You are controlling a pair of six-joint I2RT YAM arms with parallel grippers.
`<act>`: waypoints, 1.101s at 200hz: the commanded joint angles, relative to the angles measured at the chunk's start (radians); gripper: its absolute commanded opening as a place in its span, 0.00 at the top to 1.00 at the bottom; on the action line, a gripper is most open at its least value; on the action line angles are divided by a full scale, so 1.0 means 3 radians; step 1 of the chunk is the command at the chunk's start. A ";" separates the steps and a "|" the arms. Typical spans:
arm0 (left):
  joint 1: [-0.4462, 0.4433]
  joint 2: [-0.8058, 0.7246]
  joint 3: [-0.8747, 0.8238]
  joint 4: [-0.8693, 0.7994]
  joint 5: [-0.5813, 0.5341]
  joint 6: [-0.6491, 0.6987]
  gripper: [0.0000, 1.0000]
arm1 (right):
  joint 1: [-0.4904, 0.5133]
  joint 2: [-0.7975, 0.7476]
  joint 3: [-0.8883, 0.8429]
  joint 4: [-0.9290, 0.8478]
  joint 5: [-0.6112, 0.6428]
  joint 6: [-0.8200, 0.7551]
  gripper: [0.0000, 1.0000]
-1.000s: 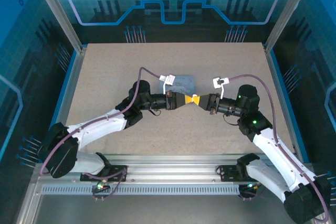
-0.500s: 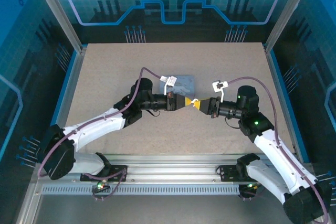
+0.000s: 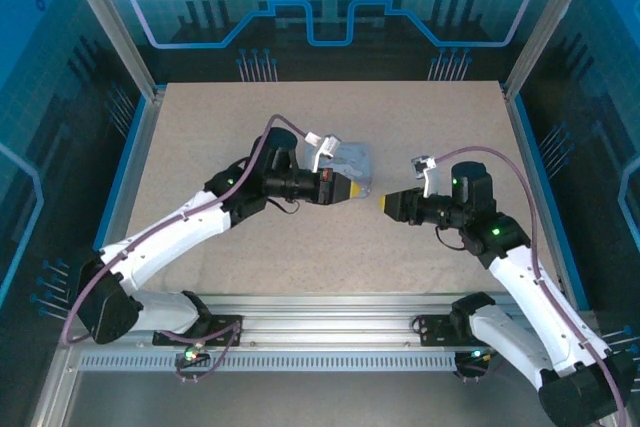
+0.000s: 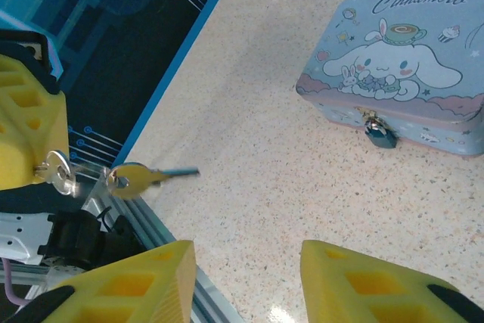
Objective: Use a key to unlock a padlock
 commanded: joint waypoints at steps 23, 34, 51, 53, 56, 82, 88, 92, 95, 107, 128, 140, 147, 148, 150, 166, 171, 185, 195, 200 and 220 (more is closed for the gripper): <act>0.0001 0.0321 0.0664 -0.1260 0.0024 0.0686 1.00 | -0.0037 0.0081 0.0101 0.0167 -0.0486 -0.0050 0.51; -0.0005 0.0402 0.0786 -0.1412 0.0111 0.0767 1.00 | -0.0042 0.0100 0.0062 0.0321 -0.0588 0.0042 0.51; -0.0024 0.0464 0.0899 -0.1562 0.0097 0.0871 1.00 | -0.0062 0.0080 0.0008 0.0531 -0.0682 0.0182 0.48; -0.0024 0.0468 0.0904 -0.1565 0.0094 0.0880 1.00 | -0.0067 0.0077 -0.0003 0.0559 -0.0695 0.0200 0.47; -0.0024 0.0465 0.0903 -0.1570 0.0091 0.0885 1.00 | -0.0074 0.0064 -0.0012 0.0599 -0.0715 0.0228 0.46; -0.0030 0.0431 0.0879 -0.1529 0.0128 0.0905 1.00 | -0.0132 0.0008 -0.0086 0.0861 -0.0847 0.0407 0.42; -0.0027 0.0416 0.0866 -0.1500 0.0157 0.0908 1.00 | -0.0133 0.0005 -0.0098 0.0922 -0.0887 0.0445 0.42; -0.0032 0.0406 0.0857 -0.1472 0.0178 0.0901 1.00 | -0.0133 0.0009 -0.0107 0.0963 -0.0912 0.0472 0.43; -0.0032 0.0397 0.0844 -0.1450 0.0198 0.0898 1.00 | -0.0133 0.0014 -0.0110 0.0991 -0.0933 0.0491 0.44; -0.0041 0.0364 0.0805 -0.1358 0.0272 0.0878 1.00 | -0.0133 0.0033 -0.0139 0.1119 -0.1020 0.0573 0.51; -0.0047 0.0315 0.0736 -0.1195 0.0390 0.0821 1.00 | -0.0133 0.0056 -0.0182 0.1286 -0.1132 0.0666 0.58; -0.0052 0.0296 0.0718 -0.1144 0.0393 0.0807 1.00 | -0.0124 0.0051 -0.0199 0.1352 -0.1187 0.0688 0.60; -0.0056 0.0292 0.0715 -0.1132 0.0398 0.0809 1.00 | -0.0123 0.0045 -0.0207 0.1375 -0.1220 0.0707 0.61; -0.0056 0.0289 0.0711 -0.1129 0.0400 0.0807 1.00 | -0.0123 0.0045 -0.0210 0.1375 -0.1227 0.0708 0.61; -0.0057 0.0287 0.0708 -0.1122 0.0402 0.0806 1.00 | -0.0119 0.0046 -0.0209 0.1380 -0.1234 0.0702 0.61; -0.0052 0.0263 0.0665 -0.1037 0.0447 0.0772 1.00 | -0.0098 0.0051 -0.0205 0.1367 -0.1283 0.0687 0.60; -0.0059 0.0258 0.0654 -0.1000 0.0477 0.0763 1.00 | -0.0092 0.0051 -0.0206 0.1359 -0.1293 0.0680 0.59; -0.0060 0.0240 0.0621 -0.0919 0.0522 0.0731 1.00 | -0.0084 0.0050 -0.0215 0.1358 -0.1309 0.0680 0.59; -0.0065 0.0233 0.0619 -0.0906 0.0519 0.0722 1.00 | -0.0072 0.0046 -0.0217 0.1366 -0.1327 0.0682 0.61; -0.0067 0.0230 0.0615 -0.0902 0.0520 0.0723 1.00 | -0.0067 0.0046 -0.0210 0.1371 -0.1337 0.0679 0.62; -0.0080 0.0211 0.0594 -0.0856 0.0532 0.0706 1.00 | -0.0027 0.0051 -0.0202 0.1377 -0.1375 0.0660 0.64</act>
